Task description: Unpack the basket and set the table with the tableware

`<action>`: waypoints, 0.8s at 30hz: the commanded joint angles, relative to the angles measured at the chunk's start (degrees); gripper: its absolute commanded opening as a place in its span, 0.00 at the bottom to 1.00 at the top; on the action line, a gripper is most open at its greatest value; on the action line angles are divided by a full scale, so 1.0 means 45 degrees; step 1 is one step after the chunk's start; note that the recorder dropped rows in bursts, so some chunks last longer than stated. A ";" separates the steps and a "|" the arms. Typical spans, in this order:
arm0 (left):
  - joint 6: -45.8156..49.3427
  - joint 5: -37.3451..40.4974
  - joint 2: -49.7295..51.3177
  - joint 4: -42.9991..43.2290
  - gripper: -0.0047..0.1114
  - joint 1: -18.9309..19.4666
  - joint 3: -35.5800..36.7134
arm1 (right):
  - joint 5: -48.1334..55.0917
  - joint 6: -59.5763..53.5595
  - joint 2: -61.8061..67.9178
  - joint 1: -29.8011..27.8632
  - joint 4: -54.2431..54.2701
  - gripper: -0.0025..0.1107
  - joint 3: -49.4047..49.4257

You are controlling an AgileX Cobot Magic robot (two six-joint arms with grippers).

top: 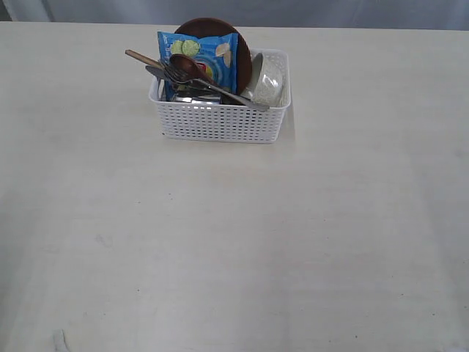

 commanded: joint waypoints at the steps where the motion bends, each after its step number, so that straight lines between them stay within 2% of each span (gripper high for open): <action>1: -0.0030 -0.0031 -0.0025 -0.0060 0.04 -0.0100 0.0030 | 0.2769 -0.0617 0.2837 0.1876 0.0314 0.03 -0.1218; 5: -0.0030 -0.0031 -0.0025 -0.0060 0.04 -0.0100 0.0030 | 0.3264 -0.0617 0.4460 0.3060 0.0314 0.03 -0.1952; 9: -0.0030 -0.0031 -0.0025 -0.0060 0.04 -0.0100 0.0030 | 0.1935 -0.0581 0.5119 0.3511 0.0373 0.03 -0.2281; 15: -0.0030 -0.0031 -0.0025 -0.0060 0.04 -0.0100 0.0030 | -0.0376 -0.0553 0.5119 0.3511 0.0213 0.03 -0.2281; 18: -0.0030 -0.0031 -0.0025 -0.0060 0.04 -0.0100 0.0030 | -0.0622 -0.1504 0.5142 0.3511 -0.0272 0.03 -0.2281; 24: -0.0030 -0.0031 -0.0025 -0.0060 0.04 -0.0100 0.0030 | -0.0477 -0.1448 0.6548 0.3464 -0.0691 0.03 -0.3004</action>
